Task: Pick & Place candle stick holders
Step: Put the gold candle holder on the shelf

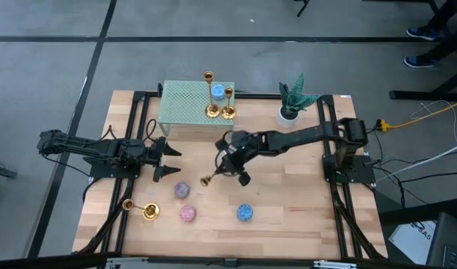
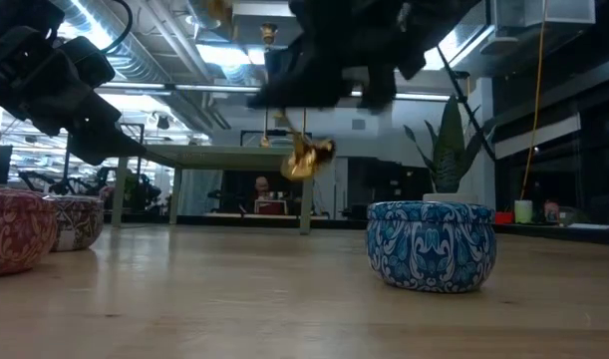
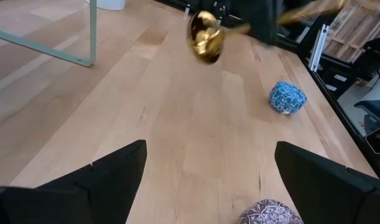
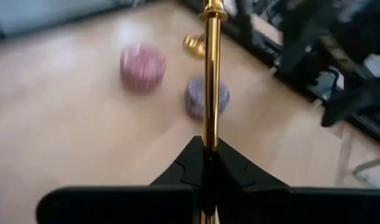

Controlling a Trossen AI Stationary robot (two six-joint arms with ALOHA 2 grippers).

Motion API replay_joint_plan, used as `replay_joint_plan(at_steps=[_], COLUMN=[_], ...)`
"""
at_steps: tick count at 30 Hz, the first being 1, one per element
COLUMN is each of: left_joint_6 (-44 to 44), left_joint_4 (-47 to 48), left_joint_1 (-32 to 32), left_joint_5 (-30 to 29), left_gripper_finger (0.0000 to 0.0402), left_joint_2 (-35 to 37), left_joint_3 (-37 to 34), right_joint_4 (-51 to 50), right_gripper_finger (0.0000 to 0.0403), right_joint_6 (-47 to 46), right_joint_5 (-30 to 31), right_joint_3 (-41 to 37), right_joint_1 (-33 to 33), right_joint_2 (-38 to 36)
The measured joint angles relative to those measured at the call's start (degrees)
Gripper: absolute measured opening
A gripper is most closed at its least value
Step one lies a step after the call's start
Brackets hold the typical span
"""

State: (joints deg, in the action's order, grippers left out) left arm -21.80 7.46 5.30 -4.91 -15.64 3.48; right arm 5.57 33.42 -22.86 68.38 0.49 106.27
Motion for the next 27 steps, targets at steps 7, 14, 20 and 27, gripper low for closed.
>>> replay_joint_plan(at_steps=[7, 14, 20, 27], left_joint_6=[0.0, 0.0, 0.0, 0.0], left_joint_4=[0.0, 0.0, 0.0, 0.0], left_joint_1=[0.0, 0.0, 0.0, 0.0], left_joint_5=[0.0, 0.0, 0.0, 0.0], left_gripper_finger=[0.0352, 0.0353, 0.0354, 0.0353], left_joint_2=[0.0, 0.0, 0.0, 0.0], left_joint_3=[0.0, 0.0, 0.0, 0.0], right_joint_4=[8.9, 25.2, 31.5, 32.5], right_gripper_finger=[0.0015, 0.0015, 0.0015, 0.0015], right_joint_6=[-24.3, -38.7, -37.6, -33.4], right_joint_5=[-2.3, 2.2, 9.0, 21.9], right_joint_3=[0.0, 0.1, 0.1, 0.1], right_joint_1=[-1.4, -1.3, -1.3, -1.2], right_joint_2=[-4.1, -4.1, -4.1, -4.0])
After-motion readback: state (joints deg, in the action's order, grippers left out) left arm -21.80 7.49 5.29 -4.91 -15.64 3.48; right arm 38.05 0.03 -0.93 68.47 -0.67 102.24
